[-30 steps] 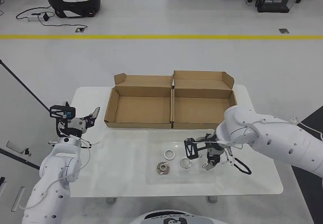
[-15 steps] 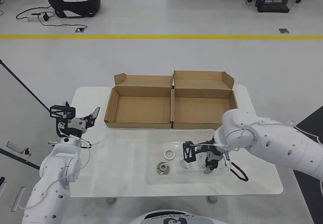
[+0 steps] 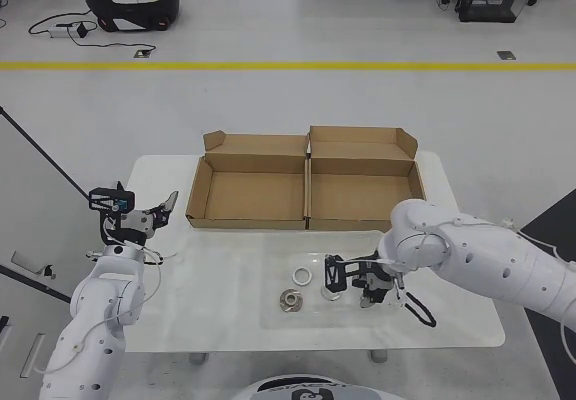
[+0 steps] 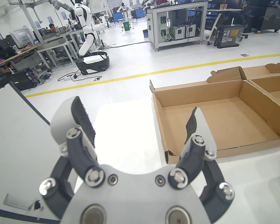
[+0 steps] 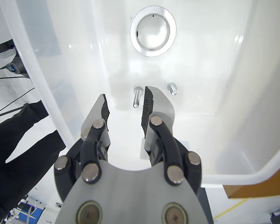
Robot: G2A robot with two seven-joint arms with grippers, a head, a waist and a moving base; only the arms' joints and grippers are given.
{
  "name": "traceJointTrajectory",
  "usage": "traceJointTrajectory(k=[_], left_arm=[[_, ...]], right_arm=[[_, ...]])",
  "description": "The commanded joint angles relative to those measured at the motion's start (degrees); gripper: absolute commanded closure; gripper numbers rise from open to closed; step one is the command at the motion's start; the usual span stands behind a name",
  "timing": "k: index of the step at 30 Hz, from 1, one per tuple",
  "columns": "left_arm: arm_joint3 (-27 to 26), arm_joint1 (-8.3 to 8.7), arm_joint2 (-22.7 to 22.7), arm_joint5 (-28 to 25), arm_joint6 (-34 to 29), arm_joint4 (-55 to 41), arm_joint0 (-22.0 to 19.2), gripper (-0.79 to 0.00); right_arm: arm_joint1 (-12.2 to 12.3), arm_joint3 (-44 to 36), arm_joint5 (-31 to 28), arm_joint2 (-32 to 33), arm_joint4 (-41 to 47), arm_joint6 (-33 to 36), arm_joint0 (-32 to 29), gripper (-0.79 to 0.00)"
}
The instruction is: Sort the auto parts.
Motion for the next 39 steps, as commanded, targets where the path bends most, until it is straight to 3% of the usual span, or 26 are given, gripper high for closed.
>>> traceJointTrajectory(k=[1, 31, 39], left_arm=[[0.00, 0.00, 0.00, 0.00, 0.00, 0.00, 0.00, -0.785], [0.00, 0.00, 0.00, 0.00, 0.00, 0.00, 0.00, -0.785], [0.00, 0.00, 0.00, 0.00, 0.00, 0.00, 0.00, -0.785]], right_arm=[[-0.21, 0.30, 0.23, 0.00, -0.16, 0.23, -0.01, -0.332], [-3.29, 6.10, -2.72, 0.00, -3.53, -2.73, -1.97, -0.326], [-3.75, 6.61, -1.83, 0.00, -2.90, -1.83, -2.25, -0.283]])
